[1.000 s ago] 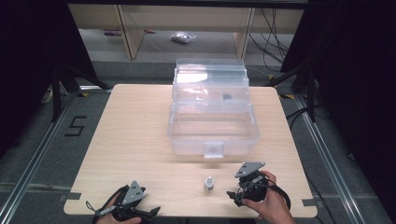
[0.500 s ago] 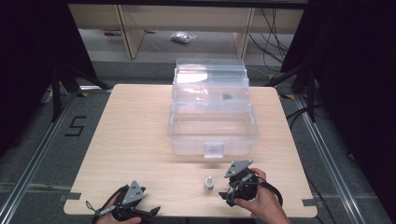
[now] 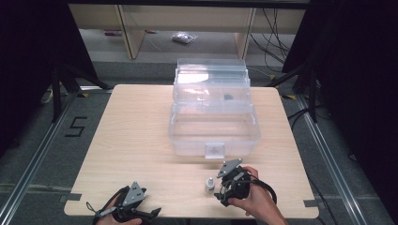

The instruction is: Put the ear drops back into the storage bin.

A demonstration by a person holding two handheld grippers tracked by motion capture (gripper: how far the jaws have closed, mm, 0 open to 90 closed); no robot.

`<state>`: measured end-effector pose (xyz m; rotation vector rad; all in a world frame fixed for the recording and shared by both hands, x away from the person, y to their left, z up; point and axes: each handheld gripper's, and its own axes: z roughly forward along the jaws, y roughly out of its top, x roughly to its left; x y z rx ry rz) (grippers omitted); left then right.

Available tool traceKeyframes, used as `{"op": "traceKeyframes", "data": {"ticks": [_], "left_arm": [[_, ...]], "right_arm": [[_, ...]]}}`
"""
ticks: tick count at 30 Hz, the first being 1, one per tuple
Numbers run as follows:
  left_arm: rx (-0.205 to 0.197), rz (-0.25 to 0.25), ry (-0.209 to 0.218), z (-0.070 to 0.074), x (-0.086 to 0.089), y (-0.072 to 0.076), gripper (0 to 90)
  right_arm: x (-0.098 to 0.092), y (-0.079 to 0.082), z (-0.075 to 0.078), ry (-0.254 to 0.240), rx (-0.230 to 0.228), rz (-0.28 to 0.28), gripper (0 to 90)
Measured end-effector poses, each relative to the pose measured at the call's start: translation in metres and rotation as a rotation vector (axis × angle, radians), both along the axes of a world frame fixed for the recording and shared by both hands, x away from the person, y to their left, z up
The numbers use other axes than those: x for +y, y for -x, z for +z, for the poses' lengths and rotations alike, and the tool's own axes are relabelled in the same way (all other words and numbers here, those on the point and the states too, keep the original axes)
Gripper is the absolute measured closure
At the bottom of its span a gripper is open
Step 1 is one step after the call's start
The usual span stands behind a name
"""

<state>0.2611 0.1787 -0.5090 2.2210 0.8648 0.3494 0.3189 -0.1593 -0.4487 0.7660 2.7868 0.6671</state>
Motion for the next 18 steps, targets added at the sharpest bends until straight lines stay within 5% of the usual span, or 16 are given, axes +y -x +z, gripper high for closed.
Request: {"op": "traceKeyframes", "data": {"ticks": [18], "left_arm": [[-0.002, -0.004, 0.003, 0.0, 0.0, 0.0, 15.2]], "right_arm": [[0.037, -0.011, -0.003, 0.068, -0.005, 0.102, 28.6]]}}
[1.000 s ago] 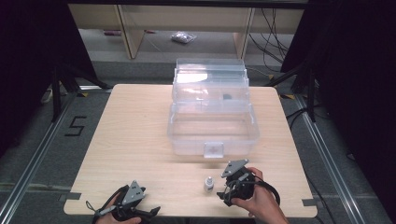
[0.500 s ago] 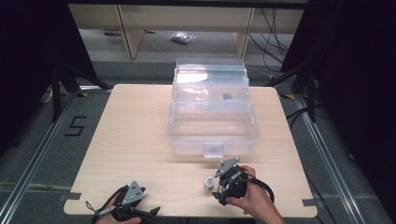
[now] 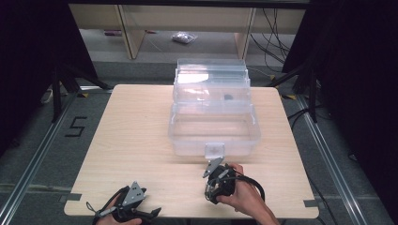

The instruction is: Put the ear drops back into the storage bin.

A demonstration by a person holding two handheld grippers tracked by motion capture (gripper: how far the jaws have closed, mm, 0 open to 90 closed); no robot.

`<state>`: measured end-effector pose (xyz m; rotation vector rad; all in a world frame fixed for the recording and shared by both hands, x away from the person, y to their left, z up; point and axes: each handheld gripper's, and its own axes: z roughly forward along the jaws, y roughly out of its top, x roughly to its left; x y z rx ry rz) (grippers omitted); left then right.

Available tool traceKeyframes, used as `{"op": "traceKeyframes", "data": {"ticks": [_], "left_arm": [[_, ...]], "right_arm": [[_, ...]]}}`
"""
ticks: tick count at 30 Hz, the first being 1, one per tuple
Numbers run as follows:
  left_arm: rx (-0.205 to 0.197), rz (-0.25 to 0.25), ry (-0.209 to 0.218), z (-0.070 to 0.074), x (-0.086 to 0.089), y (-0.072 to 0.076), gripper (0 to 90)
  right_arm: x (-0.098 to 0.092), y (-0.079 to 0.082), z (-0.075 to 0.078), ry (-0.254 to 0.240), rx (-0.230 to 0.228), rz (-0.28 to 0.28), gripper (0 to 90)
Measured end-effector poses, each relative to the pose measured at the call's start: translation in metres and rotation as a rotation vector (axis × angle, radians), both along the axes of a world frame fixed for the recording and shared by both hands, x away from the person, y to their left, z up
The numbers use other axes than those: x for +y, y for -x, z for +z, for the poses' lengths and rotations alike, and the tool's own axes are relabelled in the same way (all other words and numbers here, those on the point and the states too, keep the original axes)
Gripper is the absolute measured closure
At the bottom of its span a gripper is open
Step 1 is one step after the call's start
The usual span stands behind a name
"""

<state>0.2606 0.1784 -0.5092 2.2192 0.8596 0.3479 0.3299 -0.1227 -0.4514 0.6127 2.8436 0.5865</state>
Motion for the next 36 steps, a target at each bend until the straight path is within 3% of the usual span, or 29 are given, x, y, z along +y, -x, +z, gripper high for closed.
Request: {"op": "traceKeyframes", "data": {"ticks": [17, 18, 36], "left_arm": [[0.002, -0.001, 0.003, 0.001, 0.0, 0.0, 15.2], [0.002, -0.001, 0.001, 0.001, 0.0, 0.0, 15.2], [0.002, -0.002, 0.003, 0.001, 0.0, 0.0, 15.2]], "right_arm": [[0.008, -0.005, -0.007, 0.045, 0.034, -0.006, 36.1], [0.008, -0.006, -0.008, 0.051, 0.033, 0.013, 37.3], [0.012, -0.011, -0.01, 0.084, 0.056, 0.04, 47.6]]}}
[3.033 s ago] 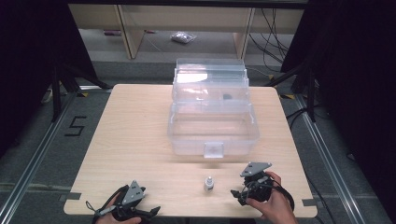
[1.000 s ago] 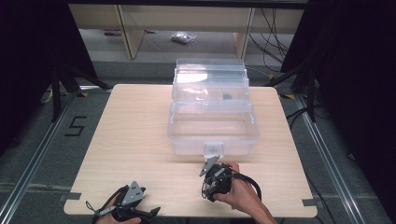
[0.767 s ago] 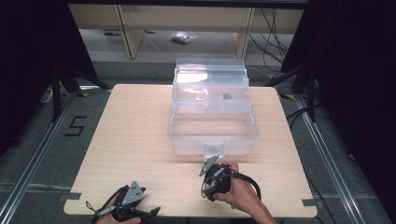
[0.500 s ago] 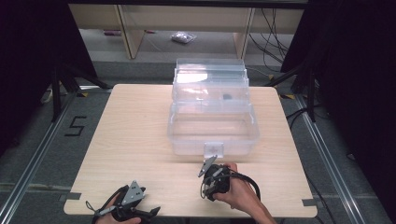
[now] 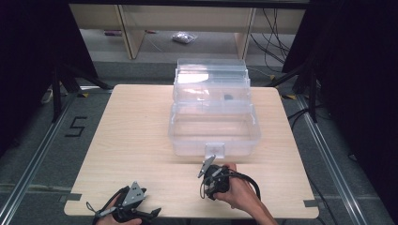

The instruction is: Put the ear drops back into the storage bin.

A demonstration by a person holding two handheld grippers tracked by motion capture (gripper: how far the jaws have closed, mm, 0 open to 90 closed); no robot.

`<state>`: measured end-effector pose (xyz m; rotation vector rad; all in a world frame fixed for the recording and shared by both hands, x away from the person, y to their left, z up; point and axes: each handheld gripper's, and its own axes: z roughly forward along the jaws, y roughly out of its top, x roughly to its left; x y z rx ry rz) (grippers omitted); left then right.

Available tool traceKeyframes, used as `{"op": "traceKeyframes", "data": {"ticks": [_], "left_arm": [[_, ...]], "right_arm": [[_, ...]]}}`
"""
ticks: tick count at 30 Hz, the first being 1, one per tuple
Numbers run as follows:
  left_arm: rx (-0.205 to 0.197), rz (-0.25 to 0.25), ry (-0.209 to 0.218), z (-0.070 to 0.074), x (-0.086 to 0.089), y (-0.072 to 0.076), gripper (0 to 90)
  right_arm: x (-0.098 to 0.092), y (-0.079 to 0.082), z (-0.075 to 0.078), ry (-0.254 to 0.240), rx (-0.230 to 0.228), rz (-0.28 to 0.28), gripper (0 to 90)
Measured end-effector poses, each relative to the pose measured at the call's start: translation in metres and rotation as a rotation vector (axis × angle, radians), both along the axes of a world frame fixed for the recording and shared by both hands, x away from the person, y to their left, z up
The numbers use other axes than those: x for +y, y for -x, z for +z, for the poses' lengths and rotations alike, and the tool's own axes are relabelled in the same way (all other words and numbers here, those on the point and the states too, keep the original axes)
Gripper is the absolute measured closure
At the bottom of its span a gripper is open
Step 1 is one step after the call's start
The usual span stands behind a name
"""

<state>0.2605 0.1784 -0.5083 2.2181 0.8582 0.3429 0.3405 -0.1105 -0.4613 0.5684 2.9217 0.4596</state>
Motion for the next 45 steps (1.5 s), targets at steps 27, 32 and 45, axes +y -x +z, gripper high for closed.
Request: {"op": "traceKeyframes", "data": {"ticks": [27, 32, 45], "left_arm": [[0.006, 0.007, 0.003, 0.0, 0.0, 0.001, 15.2], [-0.001, 0.001, -0.006, -0.001, 0.001, 0.0, 15.2], [0.003, -0.006, -0.008, 0.0, 0.002, -0.001, 15.2]], "right_arm": [[0.004, -0.002, 0.009, 0.023, 0.009, 0.019, 60.2], [0.0, -0.007, 0.017, -0.004, -0.018, 0.039, 60.3], [-0.007, -0.027, 0.041, 0.008, 0.045, 0.01, 60.3]]}}
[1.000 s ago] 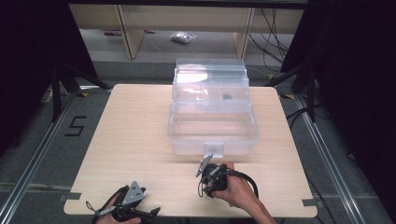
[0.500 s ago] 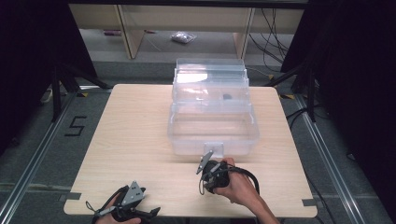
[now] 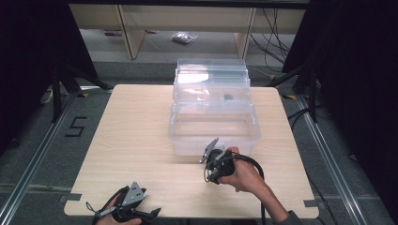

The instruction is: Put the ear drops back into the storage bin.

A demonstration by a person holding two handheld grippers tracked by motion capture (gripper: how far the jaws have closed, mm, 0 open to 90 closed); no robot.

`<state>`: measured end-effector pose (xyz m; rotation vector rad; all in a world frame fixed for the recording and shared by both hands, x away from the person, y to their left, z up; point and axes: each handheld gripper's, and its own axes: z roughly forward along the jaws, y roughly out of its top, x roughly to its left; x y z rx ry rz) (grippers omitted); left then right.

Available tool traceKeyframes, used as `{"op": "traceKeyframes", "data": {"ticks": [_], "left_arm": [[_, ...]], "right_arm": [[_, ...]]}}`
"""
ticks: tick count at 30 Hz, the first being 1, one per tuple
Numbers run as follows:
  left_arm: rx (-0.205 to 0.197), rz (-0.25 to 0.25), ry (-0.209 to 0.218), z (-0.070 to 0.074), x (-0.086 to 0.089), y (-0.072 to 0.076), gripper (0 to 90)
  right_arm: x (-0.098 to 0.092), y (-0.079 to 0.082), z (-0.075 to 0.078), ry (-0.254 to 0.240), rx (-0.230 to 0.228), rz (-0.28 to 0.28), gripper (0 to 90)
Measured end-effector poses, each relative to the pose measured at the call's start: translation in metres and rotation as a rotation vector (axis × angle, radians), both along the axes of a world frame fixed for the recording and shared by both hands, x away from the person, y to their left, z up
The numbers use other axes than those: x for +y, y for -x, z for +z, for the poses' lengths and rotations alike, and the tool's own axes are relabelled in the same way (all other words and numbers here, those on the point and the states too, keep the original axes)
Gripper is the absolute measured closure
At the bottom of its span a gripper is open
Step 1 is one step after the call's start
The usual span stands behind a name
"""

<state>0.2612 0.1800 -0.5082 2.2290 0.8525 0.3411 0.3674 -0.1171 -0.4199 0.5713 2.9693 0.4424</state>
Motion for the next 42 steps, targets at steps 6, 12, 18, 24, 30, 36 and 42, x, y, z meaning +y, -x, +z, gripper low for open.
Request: {"op": "traceKeyframes", "data": {"ticks": [6, 12, 18, 24, 30, 36, 42], "left_arm": [[-0.004, 0.01, -0.002, -0.001, -0.001, 0.0, 15.2], [-0.006, 0.011, -0.006, -0.001, -0.001, 0.0, 15.2], [-0.005, 0.01, 0.0, -0.001, -0.001, 0.0, 15.2], [-0.005, 0.01, -0.002, -0.001, -0.001, 0.0, 15.2], [-0.004, 0.008, -0.004, -0.001, 0.0, 0.0, 15.2], [0.002, 0.003, 0.0, -0.001, 0.0, 0.0, 15.2], [0.0, 0.007, 0.004, -0.001, -0.001, 0.0, 15.2]], "right_arm": [[-0.005, -0.007, 0.003, -0.006, 0.013, 0.011, 60.3], [-0.01, -0.011, 0.015, 0.012, 0.032, 0.006, 60.3], [-0.016, -0.014, 0.025, 0.014, 0.03, -0.005, 60.3], [-0.023, -0.017, 0.038, 0.031, 0.03, -0.028, 60.3], [-0.031, -0.021, 0.049, 0.023, 0.017, -0.018, 60.3], [-0.039, -0.024, 0.061, 0.008, 0.016, -0.047, 60.3], [-0.047, -0.031, 0.077, -0.011, 0.004, -0.046, 60.3]]}}
